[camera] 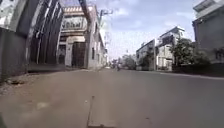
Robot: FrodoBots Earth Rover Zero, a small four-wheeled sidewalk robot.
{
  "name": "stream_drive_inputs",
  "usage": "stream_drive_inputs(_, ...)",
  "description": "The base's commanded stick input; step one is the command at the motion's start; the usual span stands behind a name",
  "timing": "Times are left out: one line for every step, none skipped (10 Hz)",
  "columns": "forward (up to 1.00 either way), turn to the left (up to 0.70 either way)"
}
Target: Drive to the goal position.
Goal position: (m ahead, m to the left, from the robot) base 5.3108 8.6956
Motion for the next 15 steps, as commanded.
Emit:
stream_drive_inputs(1.0,0.06)
stream_drive_inputs(1.0,0.06)
stream_drive_inputs(1.0,0.06)
stream_drive_inputs(1.0,0.06)
stream_drive_inputs(1.0,0.06)
stream_drive_inputs(1.0,0.06)
stream_drive_inputs(1.0,0.21)
stream_drive_inputs(1.0,0.46)
stream_drive_inputs(1.0,0.46)
stream_drive_inputs(1.0,0.46)
stream_drive_inputs(1.0,0.46)
stream_drive_inputs(1.0,0.46)
stream_drive_inputs(1.0,0.46)
stream_drive_inputs(1.0,0.46)
stream_drive_inputs(1.0,0.46)
